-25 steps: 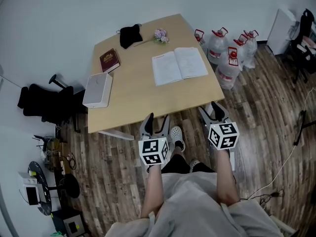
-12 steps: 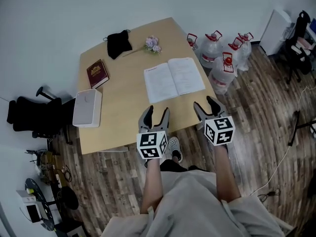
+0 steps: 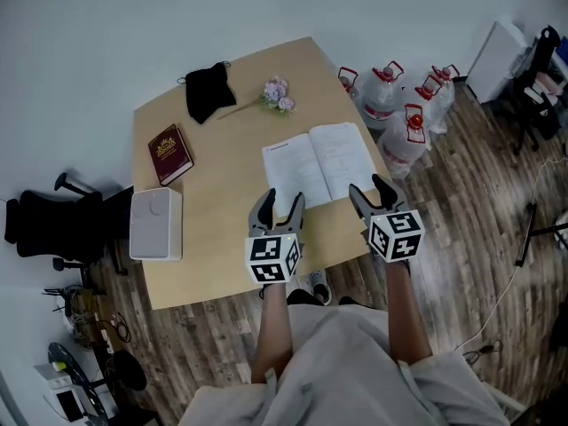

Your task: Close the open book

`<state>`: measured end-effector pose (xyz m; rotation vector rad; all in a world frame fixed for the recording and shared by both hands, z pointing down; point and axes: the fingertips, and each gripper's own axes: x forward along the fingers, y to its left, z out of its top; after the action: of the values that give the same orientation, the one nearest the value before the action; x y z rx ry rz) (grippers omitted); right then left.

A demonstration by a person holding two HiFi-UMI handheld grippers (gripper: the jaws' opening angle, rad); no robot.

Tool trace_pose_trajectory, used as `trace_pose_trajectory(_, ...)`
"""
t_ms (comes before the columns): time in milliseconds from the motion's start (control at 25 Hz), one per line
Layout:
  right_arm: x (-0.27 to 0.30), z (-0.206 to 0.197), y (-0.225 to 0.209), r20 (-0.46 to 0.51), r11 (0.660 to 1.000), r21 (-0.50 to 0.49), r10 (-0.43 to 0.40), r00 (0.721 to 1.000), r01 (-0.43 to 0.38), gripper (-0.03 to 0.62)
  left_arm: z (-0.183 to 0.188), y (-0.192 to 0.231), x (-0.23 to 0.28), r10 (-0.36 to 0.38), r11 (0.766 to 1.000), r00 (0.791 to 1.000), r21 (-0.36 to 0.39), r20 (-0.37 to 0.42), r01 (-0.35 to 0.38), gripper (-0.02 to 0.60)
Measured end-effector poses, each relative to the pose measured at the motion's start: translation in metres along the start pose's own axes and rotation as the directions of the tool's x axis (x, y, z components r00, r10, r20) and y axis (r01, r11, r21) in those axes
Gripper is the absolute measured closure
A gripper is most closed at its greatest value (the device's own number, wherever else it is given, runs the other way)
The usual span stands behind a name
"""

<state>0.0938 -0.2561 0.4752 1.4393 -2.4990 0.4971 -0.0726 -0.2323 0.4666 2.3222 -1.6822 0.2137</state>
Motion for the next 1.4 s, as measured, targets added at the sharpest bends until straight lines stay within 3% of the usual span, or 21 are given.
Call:
trace_pose_trajectory(480, 0.062, -0.003, -0.015, -0.032, 0.993, 0.099, -0.057, 0.998, 0.059, 0.333, 0.007, 0.044, 0.052, -0.051, 0.999, 0.998, -0.014, -0.021, 0.051, 0.339)
trace_pose_trajectory(560, 0.069, -0.01, -0.018, -0.032, 0.986, 0.157, -0.058, 0.998, 0.062, 0.332, 0.002, 0.048, 0.057, -0.063, 0.998, 0.998, -0.013, -0.032, 0.062, 0.339)
trace_pose_trajectory(640, 0.074, -0.025, -0.024, -0.037, 0.952, 0.299, -0.05, 0.998, 0.059, 0.333, -0.005, 0.052, 0.061, -0.073, 0.997, 0.996, -0.012, -0.049, 0.072, 0.339)
trace_pose_trajectory(680, 0.076, -0.035, -0.027, -0.033, 0.912, 0.407, -0.04, 0.999, 0.05, 0.332, -0.008, 0.053, 0.062, -0.078, 0.997, 0.995, -0.012, -0.057, 0.078, 0.339)
trace_pose_trajectory(800, 0.076, -0.07, -0.041, -0.012, 0.735, 0.677, -0.027, 1.0, 0.027, 0.33, -0.014, 0.053, 0.064, -0.102, 0.995, 0.992, -0.014, -0.07, 0.101, 0.339)
trace_pose_trajectory(920, 0.073, -0.11, -0.049, -0.038, 0.61, 0.791, -0.033, 0.999, 0.05, 0.327, -0.015, 0.048, 0.069, -0.12, 0.993, 0.99, -0.011, -0.071, 0.119, 0.339)
trace_pose_trajectory(1080, 0.07, -0.148, -0.056, 0.015, 0.336, 0.942, -0.045, 0.999, 0.001, 0.33, -0.02, 0.031, 0.076, -0.152, 0.988, 0.985, -0.008, -0.083, 0.152, 0.339)
trace_pose_trajectory(1160, 0.072, -0.164, -0.058, 0.035, 0.215, 0.976, -0.054, 0.998, -0.023, 0.324, -0.022, 0.021, 0.077, -0.17, 0.985, 0.981, 0.005, -0.088, 0.171, 0.339)
trace_pose_trajectory(1280, 0.08, -0.18, -0.056, 0.046, 0.095, 0.995, -0.062, 0.997, -0.04, 0.309, -0.022, 0.012, 0.08, -0.186, 0.981, 0.978, 0.034, -0.093, 0.19, 0.339)
trace_pose_trajectory(1400, 0.088, -0.188, -0.057, 0.037, 0.043, 0.998, -0.06, 0.998, -0.035, 0.303, -0.025, 0.009, 0.085, -0.186, 0.978, 0.976, 0.077, -0.109, 0.195, 0.339)
